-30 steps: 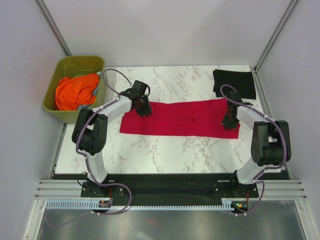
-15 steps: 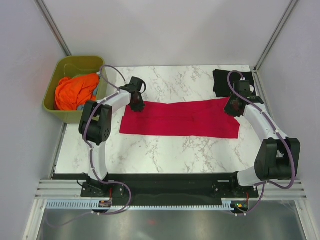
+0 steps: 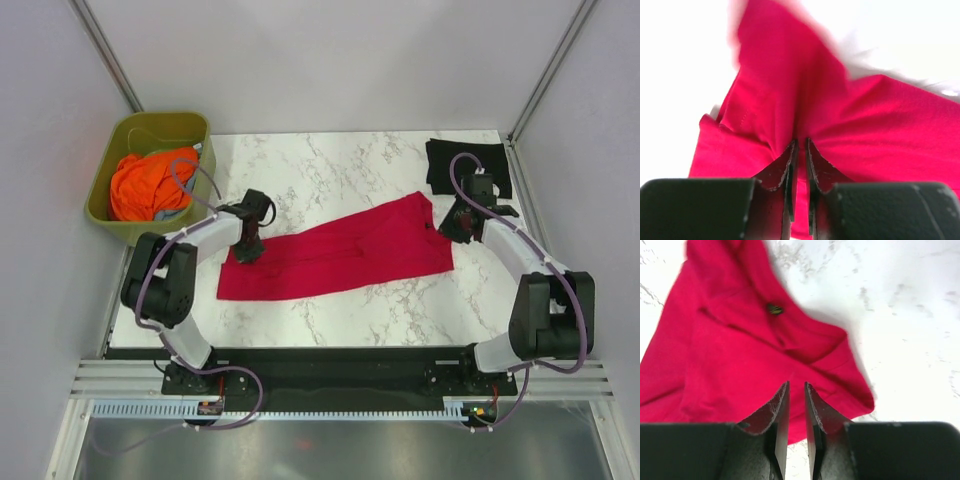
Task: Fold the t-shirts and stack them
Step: Fold the tshirt
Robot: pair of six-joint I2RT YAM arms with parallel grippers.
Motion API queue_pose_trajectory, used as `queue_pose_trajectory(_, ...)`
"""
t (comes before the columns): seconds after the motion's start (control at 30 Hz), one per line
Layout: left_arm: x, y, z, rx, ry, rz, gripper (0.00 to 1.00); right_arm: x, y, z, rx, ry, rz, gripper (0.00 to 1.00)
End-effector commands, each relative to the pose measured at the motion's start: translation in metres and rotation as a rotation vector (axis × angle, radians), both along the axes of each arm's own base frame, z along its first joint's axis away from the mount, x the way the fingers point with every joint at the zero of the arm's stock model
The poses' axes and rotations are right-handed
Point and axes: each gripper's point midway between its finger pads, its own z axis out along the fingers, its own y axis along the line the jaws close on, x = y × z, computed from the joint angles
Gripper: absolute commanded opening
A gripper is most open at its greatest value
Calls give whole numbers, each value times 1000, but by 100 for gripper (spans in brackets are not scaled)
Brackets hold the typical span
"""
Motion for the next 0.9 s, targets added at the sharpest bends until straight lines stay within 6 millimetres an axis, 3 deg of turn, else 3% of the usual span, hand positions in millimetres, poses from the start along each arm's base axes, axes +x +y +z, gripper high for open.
queue_pose_trajectory(0.0, -46, 49, 21, 171, 22, 157, 20, 24, 25, -11, 80, -38, 35, 26)
queue_pose_trajectory(0.03, -43, 53, 42, 161, -61, 175, 21, 29, 35, -12, 92, -49, 56, 26)
queue_pose_trajectory(0.1, -36, 61, 66, 162, -149, 201, 25, 40, 43, -21, 89, -49, 80, 26)
queue_pose_trajectory(0.23, -6, 50, 120, 79, -270, 152, 29, 41, 57, -40, 127, -9, 94, 26)
queue_pose_trajectory(0.4, 16, 15, 149, -79, -324, 42, 30, 44, 81, -56, 150, 2, 124, 26)
queue_pose_trajectory(0.43, 19, 0, 155, -139, -335, -10, 30, 44, 84, -59, 151, 7, 127, 26)
queue_pose_trajectory(0.63, 27, -40, 186, -290, -408, -173, 32, 64, 81, -93, 81, 55, 112, 25)
queue_pose_trajectory(0.73, 22, -37, 197, -282, -460, -173, 32, 85, 82, -103, 58, 49, 132, 25)
queue_pose_trajectory(0.83, 18, -28, 208, -268, -537, -145, 32, 117, 94, -101, 78, -25, 182, 25)
queue_pose_trajectory(0.87, 17, -27, 212, -276, -560, -133, 33, 137, 102, -98, 87, -56, 200, 25)
